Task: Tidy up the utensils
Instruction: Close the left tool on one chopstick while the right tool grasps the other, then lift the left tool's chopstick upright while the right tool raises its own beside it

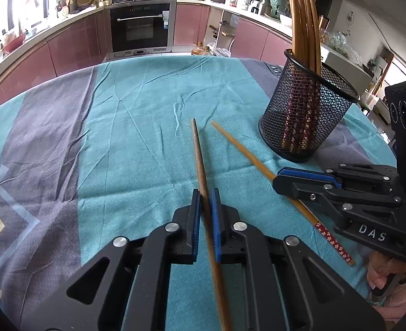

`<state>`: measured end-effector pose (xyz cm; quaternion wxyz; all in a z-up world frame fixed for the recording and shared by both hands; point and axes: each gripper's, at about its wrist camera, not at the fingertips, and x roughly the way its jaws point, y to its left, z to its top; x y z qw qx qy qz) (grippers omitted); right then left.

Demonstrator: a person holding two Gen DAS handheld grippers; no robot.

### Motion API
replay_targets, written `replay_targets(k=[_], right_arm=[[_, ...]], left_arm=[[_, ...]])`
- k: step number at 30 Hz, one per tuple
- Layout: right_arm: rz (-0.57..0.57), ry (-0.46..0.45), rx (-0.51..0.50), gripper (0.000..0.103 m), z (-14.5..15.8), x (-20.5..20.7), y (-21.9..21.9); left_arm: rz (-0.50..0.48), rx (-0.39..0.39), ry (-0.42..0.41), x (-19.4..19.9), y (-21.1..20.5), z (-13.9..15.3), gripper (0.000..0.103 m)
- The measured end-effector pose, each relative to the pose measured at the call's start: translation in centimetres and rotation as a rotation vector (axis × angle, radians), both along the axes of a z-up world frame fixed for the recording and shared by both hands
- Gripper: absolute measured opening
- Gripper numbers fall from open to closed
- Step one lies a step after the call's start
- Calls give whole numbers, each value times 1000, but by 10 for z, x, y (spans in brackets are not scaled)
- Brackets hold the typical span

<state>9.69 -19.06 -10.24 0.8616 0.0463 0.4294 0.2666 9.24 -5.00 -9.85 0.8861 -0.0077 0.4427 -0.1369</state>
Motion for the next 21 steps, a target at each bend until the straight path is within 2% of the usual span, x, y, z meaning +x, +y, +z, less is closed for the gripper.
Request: replay_targets(k=[21], right_arm=[[31,-98,70,6,41,-21,-9]], left_arm=[[-15,-52,-72,-23,9,35,8]])
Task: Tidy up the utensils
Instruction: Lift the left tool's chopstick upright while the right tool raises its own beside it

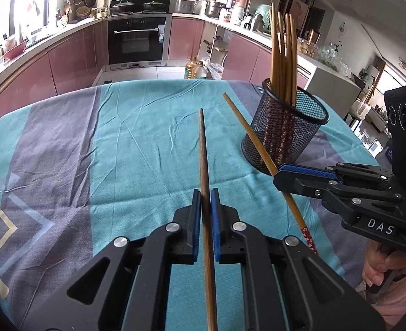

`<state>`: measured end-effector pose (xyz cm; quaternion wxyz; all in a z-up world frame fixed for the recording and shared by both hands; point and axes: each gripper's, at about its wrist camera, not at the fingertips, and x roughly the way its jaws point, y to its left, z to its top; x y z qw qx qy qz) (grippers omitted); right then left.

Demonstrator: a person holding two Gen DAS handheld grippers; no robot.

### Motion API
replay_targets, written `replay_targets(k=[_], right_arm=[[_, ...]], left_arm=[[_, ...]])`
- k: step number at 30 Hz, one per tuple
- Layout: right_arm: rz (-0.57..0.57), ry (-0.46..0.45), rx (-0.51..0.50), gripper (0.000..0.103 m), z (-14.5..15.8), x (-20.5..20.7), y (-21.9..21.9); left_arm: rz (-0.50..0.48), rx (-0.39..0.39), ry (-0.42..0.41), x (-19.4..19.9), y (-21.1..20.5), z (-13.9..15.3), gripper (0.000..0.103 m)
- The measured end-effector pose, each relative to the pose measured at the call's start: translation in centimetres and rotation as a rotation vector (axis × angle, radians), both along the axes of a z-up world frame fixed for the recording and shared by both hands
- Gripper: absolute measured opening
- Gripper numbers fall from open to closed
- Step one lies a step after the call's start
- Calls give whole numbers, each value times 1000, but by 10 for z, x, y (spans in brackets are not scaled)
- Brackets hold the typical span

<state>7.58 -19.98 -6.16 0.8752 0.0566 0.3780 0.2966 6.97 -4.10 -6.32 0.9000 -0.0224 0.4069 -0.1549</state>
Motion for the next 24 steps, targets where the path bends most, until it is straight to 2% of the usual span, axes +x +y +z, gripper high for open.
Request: replay_targets(k=[24], right_arm=[[11,-53,55,5,22,-10,-8]], left_arm=[[-17,-38,-43,-14,-1,25,8]])
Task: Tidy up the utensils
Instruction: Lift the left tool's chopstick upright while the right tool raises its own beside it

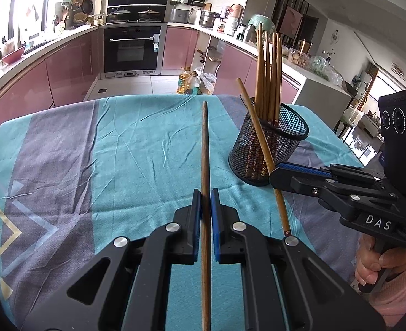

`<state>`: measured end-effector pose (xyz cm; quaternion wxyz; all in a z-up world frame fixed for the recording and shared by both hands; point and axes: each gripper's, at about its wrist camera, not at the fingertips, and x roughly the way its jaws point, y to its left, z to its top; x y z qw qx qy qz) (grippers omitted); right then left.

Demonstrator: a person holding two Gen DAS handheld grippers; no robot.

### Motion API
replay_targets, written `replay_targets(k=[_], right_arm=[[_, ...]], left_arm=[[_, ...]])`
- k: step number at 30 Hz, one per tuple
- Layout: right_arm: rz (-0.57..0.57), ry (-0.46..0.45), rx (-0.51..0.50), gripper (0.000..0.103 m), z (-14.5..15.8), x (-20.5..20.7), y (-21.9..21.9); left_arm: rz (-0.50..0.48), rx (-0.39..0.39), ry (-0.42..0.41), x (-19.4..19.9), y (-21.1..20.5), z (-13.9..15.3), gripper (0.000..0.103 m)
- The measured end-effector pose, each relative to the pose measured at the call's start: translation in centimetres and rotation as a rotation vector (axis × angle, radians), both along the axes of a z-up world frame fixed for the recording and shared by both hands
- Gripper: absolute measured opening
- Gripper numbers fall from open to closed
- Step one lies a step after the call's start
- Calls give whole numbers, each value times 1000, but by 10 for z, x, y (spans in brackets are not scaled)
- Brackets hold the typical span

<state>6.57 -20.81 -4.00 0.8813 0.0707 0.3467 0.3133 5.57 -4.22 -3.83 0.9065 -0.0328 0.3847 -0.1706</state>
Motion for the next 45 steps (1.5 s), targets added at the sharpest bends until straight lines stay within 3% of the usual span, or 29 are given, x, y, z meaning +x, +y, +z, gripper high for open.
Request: replay_targets(k=[45], right_arm=[[-19,-60,30,5,18,-7,-11]], left_arm=[[-24,-33,-62,-10,1,25,8]])
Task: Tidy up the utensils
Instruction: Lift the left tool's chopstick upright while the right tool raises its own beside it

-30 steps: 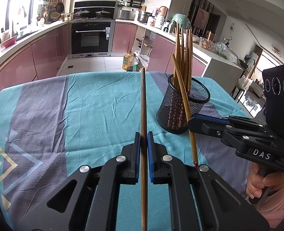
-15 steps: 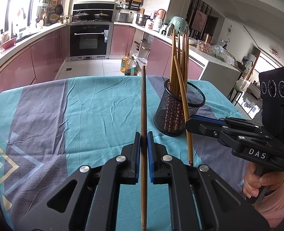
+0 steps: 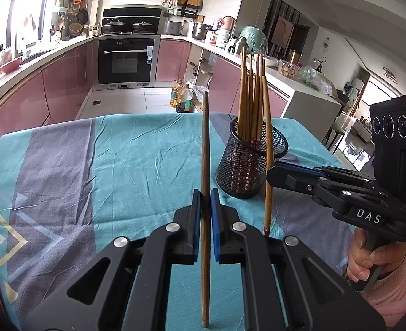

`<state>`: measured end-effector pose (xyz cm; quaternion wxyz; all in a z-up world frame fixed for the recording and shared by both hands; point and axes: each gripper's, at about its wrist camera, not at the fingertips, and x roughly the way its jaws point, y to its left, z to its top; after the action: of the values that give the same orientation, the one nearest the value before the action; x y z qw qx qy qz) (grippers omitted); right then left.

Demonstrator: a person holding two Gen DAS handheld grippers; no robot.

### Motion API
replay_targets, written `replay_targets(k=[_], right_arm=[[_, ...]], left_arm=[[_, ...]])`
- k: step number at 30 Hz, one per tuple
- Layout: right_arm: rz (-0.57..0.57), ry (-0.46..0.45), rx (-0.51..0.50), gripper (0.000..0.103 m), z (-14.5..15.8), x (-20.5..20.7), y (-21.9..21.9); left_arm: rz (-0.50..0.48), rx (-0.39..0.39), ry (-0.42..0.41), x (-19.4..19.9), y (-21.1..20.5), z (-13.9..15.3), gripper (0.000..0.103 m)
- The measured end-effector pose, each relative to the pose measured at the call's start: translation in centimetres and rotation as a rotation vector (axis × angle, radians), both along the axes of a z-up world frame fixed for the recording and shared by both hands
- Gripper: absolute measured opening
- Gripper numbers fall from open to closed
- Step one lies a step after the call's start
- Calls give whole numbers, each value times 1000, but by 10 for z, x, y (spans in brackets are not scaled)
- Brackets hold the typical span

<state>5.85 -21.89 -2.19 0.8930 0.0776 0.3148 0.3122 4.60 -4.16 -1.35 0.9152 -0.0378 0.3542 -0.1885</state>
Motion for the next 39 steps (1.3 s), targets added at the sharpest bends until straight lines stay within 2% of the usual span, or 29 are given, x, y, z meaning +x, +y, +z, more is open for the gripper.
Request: replay_targets(k=[39], right_arm=[[-27,-35,13,5,10,-5,-6]], left_arm=[[-30,-21,-22,-3,-4,14,8]])
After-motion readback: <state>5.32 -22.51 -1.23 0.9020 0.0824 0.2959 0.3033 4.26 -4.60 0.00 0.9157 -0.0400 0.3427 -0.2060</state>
